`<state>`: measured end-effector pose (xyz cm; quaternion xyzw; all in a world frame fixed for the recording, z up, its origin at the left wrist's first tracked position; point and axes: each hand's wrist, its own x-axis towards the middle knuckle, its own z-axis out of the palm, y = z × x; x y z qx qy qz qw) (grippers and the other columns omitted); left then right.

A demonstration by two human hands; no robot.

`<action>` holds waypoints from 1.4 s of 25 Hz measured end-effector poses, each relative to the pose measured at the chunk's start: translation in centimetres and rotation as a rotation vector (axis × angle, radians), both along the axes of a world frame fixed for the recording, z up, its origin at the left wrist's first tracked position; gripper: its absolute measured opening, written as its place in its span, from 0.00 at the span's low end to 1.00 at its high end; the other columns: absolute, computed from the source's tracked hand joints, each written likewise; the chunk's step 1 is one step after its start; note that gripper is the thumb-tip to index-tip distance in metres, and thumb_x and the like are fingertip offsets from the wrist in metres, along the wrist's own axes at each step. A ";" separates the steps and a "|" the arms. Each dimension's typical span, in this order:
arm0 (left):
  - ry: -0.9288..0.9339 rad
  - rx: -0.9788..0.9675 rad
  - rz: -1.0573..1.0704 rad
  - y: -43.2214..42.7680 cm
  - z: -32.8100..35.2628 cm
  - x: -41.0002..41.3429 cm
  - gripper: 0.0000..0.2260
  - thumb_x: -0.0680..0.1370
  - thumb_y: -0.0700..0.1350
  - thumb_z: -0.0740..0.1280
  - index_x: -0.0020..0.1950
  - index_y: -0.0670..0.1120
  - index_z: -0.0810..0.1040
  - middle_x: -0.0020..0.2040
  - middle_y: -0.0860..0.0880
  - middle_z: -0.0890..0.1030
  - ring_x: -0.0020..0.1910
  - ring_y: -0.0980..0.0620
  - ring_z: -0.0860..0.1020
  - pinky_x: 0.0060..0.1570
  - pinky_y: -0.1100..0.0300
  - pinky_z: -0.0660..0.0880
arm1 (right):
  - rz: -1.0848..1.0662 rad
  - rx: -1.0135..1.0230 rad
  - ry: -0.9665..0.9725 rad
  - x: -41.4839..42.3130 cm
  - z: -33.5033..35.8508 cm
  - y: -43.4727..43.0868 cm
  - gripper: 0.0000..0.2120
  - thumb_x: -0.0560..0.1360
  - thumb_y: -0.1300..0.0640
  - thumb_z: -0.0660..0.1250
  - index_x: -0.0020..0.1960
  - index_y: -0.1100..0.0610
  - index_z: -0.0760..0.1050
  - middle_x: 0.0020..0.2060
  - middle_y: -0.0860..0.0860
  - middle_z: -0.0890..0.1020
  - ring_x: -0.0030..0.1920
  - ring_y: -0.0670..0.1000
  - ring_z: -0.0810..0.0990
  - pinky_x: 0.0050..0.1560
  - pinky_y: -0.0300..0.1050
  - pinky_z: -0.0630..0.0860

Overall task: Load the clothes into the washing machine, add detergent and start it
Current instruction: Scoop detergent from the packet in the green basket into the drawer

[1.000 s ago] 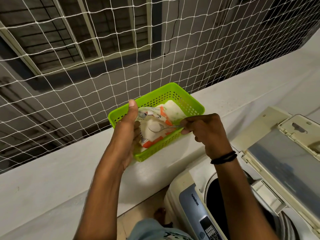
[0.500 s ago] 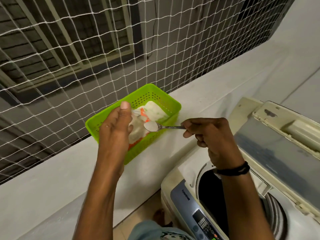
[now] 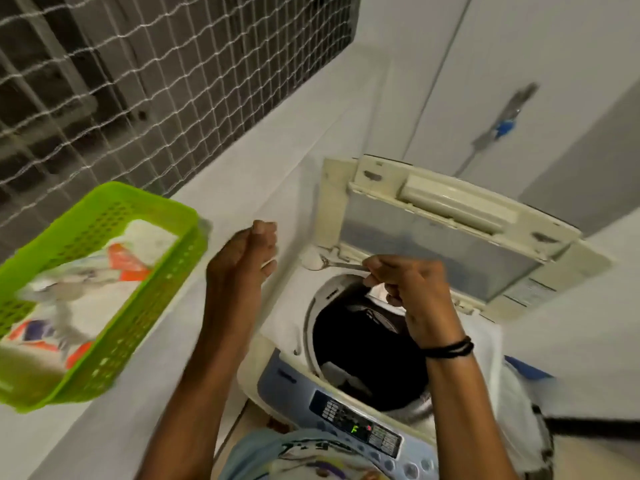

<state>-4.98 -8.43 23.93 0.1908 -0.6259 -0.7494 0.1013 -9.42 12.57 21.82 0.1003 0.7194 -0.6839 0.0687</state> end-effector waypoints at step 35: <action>-0.780 0.428 -0.369 14.7 -26.0 -14.0 0.21 0.83 0.45 0.60 0.75 0.41 0.65 0.71 0.38 0.72 0.69 0.42 0.72 0.68 0.52 0.70 | -0.645 0.314 -0.289 -3.3 -22.7 10.2 0.09 0.77 0.55 0.67 0.48 0.58 0.85 0.39 0.52 0.85 0.38 0.49 0.79 0.47 0.46 0.78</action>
